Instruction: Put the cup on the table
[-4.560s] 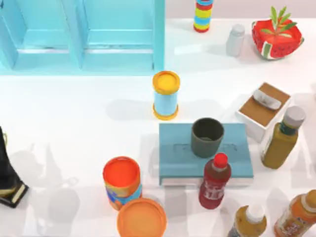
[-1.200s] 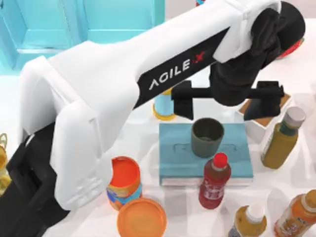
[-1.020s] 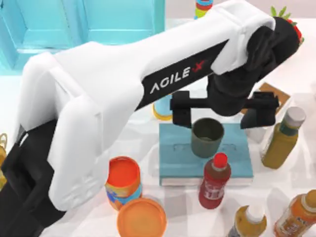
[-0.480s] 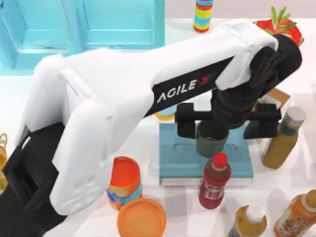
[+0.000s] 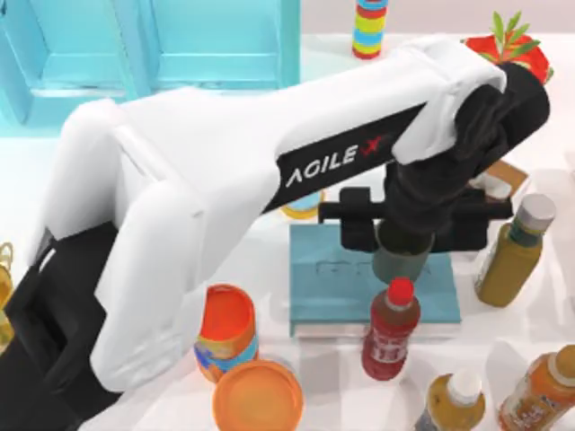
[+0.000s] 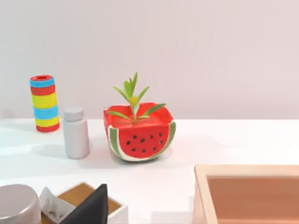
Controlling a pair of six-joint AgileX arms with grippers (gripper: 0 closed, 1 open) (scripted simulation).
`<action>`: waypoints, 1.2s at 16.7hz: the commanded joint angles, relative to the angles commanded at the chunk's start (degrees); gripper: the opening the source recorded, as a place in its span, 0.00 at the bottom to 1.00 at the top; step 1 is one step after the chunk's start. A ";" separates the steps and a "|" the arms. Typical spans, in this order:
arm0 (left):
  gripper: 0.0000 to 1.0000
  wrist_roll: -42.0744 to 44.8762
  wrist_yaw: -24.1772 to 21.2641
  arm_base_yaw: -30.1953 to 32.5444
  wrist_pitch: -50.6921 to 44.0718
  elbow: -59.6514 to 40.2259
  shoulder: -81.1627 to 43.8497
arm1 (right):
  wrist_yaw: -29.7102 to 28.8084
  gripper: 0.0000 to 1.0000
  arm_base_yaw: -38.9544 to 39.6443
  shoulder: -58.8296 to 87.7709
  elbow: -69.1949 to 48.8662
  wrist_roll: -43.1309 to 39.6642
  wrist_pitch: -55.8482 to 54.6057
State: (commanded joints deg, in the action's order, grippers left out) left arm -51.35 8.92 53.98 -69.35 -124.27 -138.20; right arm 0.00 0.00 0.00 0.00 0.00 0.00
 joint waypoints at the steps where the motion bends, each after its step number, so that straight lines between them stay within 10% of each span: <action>1: 0.25 0.00 0.00 0.00 0.00 0.00 0.00 | 0.00 1.00 0.00 0.00 0.00 0.00 0.00; 5: 0.00 0.00 0.00 0.00 0.00 0.00 0.00 | 0.00 1.00 0.00 0.00 0.00 0.00 0.00; 20: 0.00 2.04 0.93 -1.99 -6.64 -6.32 0.57 | 0.00 1.00 0.00 0.00 0.00 0.00 0.00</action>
State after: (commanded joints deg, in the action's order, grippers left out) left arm -49.31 9.85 51.98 -75.99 -130.60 -137.64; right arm 0.00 0.00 0.00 0.00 0.00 0.00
